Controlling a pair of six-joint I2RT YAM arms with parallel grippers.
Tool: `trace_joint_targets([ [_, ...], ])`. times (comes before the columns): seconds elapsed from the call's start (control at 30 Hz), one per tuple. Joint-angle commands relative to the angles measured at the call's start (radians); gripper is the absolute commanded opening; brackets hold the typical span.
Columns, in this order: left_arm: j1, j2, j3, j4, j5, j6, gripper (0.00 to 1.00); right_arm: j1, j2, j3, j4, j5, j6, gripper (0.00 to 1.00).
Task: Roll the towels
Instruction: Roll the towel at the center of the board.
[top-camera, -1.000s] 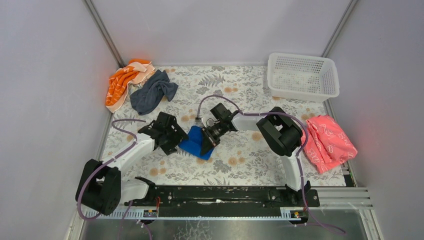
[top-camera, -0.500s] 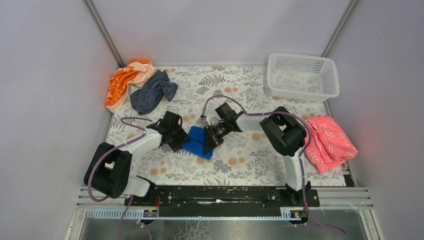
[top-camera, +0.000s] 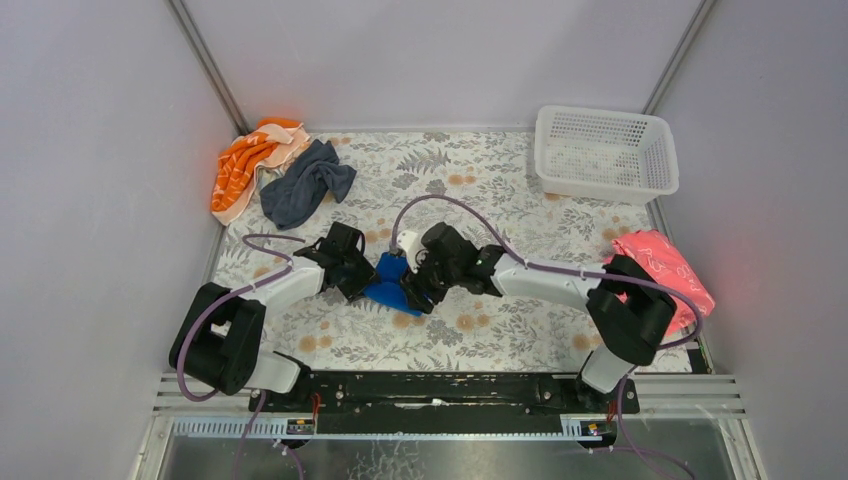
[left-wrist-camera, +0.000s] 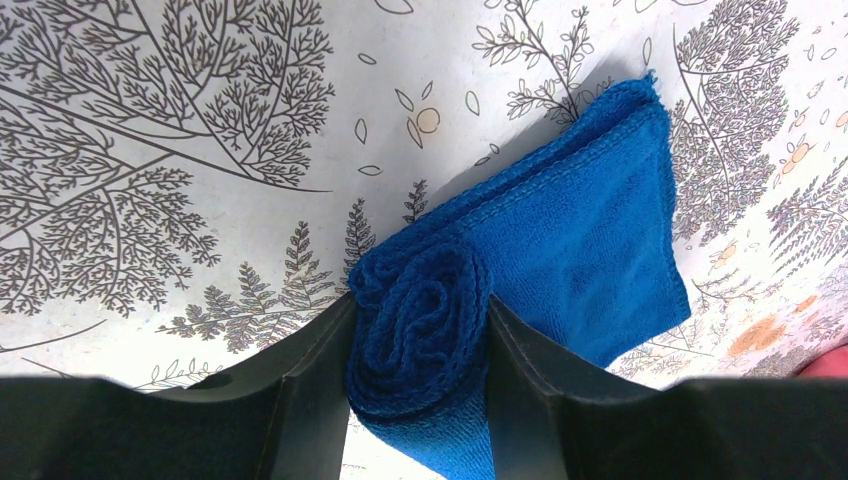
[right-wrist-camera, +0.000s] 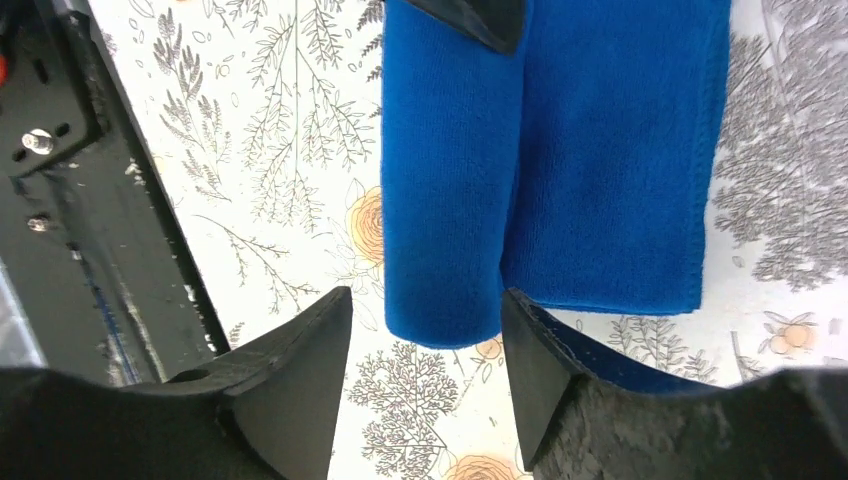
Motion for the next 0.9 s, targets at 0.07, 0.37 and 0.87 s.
trace_joint_targets([
  [0.07, -0.001, 0.029, -0.031, -0.038, -0.065, 0.036, 0.44, 0.153, -0.091, -0.029, 0.081, 0.354, -0.191, 0.65],
  [0.37, -0.001, 0.041, -0.028, -0.038, -0.061, 0.038, 0.45, 0.248, 0.053, -0.014, 0.084, 0.462, -0.282, 0.65],
  [0.87, 0.003, 0.037, 0.007, -0.061, -0.089, 0.057, 0.49, 0.246, 0.244, 0.014, -0.062, 0.477, -0.277, 0.48],
])
